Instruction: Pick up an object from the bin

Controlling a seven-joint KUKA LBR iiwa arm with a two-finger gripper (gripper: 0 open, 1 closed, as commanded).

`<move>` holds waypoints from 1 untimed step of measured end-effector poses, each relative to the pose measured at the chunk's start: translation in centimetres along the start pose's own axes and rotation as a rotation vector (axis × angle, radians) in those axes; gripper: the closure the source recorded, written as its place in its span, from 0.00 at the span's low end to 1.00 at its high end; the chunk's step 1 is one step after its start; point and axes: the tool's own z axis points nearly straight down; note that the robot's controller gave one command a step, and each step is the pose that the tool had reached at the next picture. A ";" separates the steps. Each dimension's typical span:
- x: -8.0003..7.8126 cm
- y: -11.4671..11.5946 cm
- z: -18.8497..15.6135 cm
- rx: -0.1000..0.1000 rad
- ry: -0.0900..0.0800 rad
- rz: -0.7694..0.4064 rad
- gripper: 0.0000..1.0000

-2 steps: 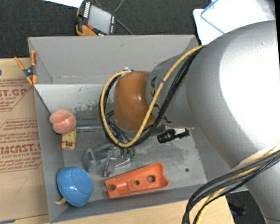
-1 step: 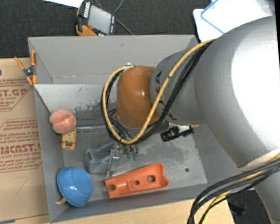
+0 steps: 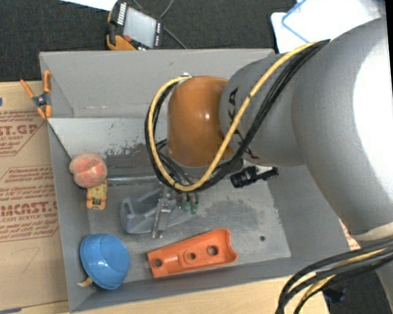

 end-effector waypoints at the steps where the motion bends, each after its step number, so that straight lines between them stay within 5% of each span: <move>1: 0.0 0.0 -1.8 0.000 0.000 0.000 1.00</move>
Offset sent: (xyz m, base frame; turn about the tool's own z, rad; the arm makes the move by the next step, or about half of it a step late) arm 0.0001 0.0001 0.0263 0.0000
